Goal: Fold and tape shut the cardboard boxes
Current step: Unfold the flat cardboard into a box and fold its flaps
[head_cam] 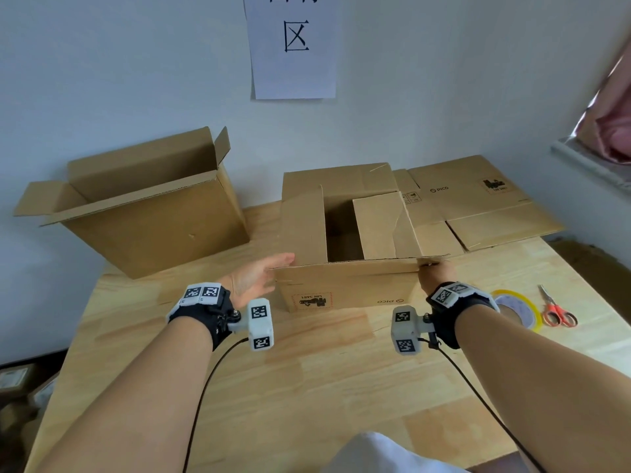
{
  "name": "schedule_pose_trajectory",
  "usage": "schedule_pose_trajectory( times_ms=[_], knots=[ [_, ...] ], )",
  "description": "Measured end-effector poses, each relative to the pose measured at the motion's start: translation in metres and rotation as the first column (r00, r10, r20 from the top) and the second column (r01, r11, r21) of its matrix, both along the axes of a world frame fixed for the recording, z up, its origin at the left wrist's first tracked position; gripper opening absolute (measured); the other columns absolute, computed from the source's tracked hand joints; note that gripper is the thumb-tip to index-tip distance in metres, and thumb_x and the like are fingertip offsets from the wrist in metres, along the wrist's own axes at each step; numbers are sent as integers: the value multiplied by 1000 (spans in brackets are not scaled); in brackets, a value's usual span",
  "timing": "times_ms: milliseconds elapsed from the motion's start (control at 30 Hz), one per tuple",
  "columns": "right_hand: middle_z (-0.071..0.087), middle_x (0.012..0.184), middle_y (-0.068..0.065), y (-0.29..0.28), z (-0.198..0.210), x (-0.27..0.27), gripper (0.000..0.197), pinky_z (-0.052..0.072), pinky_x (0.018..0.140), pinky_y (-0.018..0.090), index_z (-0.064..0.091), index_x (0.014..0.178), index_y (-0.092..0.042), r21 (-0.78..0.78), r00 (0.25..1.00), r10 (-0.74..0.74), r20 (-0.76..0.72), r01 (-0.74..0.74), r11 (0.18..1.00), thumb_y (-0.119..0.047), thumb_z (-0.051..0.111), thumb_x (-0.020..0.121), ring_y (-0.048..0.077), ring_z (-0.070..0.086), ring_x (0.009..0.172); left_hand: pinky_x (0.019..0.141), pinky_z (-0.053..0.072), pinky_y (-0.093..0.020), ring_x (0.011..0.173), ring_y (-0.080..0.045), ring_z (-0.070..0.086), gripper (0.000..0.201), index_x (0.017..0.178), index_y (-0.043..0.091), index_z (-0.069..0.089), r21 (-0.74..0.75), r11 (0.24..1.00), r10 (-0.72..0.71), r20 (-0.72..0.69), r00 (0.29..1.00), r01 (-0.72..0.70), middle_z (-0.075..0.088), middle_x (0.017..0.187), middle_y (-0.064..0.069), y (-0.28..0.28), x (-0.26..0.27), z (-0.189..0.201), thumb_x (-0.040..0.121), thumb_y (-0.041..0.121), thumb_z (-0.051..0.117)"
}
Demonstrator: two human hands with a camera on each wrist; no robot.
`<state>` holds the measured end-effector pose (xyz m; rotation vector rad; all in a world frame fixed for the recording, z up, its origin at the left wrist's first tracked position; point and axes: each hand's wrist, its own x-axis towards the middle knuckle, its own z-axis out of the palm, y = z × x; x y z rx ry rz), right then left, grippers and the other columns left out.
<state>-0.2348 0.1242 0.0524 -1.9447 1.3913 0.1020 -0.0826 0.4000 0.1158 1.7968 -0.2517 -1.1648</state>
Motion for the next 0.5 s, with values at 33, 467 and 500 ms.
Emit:
schedule_pose_trajectory(
  times_ms=[33, 467, 500],
  knots=[
    [60, 116, 25, -1, -1, 1, 28, 34, 65, 26, 57, 85, 3, -9, 1000, 7, -11, -7, 1000, -4, 34, 98, 32, 54, 91, 114, 26, -43, 140, -20, 29, 49, 133, 23, 50, 23, 1000, -4, 50, 999, 3, 46, 140, 4, 1, 0, -5, 87, 31, 63],
    [53, 76, 10, 4, 6, -7, 15, 32, 54, 27, 57, 90, -4, 157, 942, -113, 318, 65, 986, -3, 42, 92, 22, 47, 66, 94, 42, -35, 98, -20, 53, 63, 94, 13, 55, 381, 924, -131, 374, 918, -23, 57, 100, -2, -7, 1, -21, 74, 73, 51],
    [54, 75, 7, 4, 9, -9, 18, 35, 57, 26, 59, 97, -6, 205, 903, -136, 408, 54, 977, -2, 43, 90, 18, 47, 67, 93, 44, -37, 96, -22, 55, 66, 92, 12, 54, 381, 923, -117, 394, 911, -46, 58, 100, -6, -7, 6, -24, 73, 75, 48]
  ],
)
